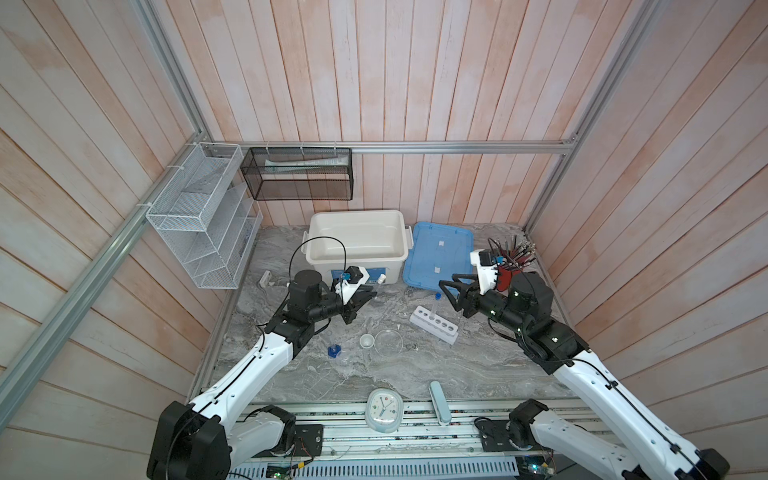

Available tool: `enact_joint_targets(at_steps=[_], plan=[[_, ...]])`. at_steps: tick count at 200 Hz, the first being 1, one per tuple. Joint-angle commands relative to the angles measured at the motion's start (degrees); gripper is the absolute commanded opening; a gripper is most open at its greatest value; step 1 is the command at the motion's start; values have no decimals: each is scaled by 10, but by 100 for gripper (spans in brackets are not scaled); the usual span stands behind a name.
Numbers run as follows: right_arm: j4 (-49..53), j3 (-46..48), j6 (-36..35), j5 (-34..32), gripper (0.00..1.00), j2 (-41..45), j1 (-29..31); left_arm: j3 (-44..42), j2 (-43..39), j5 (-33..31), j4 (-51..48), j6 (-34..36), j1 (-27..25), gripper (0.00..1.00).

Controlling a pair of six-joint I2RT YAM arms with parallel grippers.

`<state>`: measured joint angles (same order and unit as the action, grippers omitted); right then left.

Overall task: Organize the chemistry lab equipment
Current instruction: 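Lift the tube with the left gripper while the right gripper reaches toward it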

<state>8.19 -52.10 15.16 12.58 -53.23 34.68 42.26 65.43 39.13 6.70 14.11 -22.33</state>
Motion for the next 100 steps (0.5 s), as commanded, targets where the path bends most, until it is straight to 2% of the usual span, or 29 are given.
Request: enact_joint_targets(at_steps=[1,21,54,100], plan=[[7,-34,-37,-34,53,-28,40,-12,9,69,66,-69,2,16],[-18,-37,-38,-21,52,-44,61,-6,25,97,65,-81,2,16],[-56,-37,-34,-5,43,-76,83,-6,33,130,74,-97,1,16],[-85,-56,-36,31,42,-131,112,-11,31,145,83,-107,-2,16]])
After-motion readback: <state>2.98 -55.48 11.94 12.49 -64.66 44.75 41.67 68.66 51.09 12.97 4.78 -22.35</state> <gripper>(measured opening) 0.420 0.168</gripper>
